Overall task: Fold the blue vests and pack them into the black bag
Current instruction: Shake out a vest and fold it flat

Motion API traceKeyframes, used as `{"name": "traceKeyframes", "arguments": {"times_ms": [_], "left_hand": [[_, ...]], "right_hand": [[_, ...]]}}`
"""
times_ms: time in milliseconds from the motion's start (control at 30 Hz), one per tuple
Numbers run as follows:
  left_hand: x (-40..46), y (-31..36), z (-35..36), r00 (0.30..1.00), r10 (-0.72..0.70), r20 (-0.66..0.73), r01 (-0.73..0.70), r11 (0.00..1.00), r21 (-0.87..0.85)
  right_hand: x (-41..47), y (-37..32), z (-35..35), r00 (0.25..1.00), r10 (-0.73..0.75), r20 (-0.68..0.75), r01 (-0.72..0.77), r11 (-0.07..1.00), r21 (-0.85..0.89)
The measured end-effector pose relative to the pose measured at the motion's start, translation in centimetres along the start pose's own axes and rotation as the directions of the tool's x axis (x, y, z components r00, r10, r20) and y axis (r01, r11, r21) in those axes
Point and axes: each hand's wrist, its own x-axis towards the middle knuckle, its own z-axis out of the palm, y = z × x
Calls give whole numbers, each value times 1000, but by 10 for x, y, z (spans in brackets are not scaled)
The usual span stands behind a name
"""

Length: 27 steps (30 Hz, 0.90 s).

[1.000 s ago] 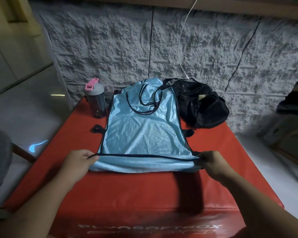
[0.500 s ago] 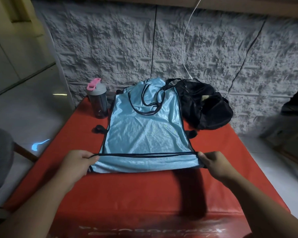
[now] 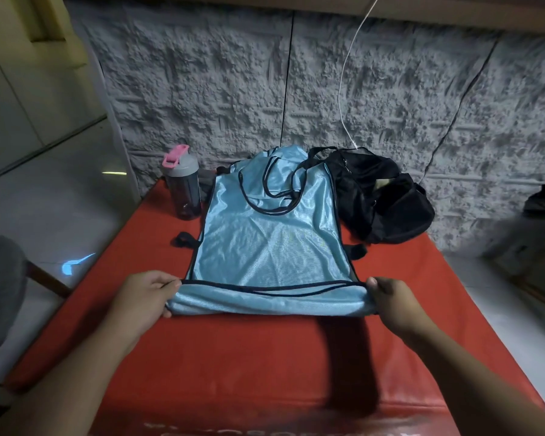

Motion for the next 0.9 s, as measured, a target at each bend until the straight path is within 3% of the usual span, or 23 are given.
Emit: {"name": "traceKeyframes", "arguments": {"times_ms": [167, 267, 467, 700, 900], "left_hand": [[4, -2, 2, 1000, -3, 6, 3, 999, 52], [5, -4, 2, 1000, -3, 1, 3, 999, 55], [8, -8, -4, 999, 15, -33, -14, 1000, 21], [-2, -7, -14, 994, 108, 0, -108, 993, 42], [-9, -14, -21, 983, 184, 9, -183, 973, 139]], "right_hand": [[2, -2, -1, 997, 66, -31, -60, 987, 149], [0, -5, -3, 1000, 0, -7, 1, 983, 183], [1, -7, -11, 984, -149, 97, 142, 987, 76], [-11, -2, -23, 990, -132, -51, 135, 988, 71], [-38, -12, -24, 990, -126, -63, 124, 992, -34]]}}
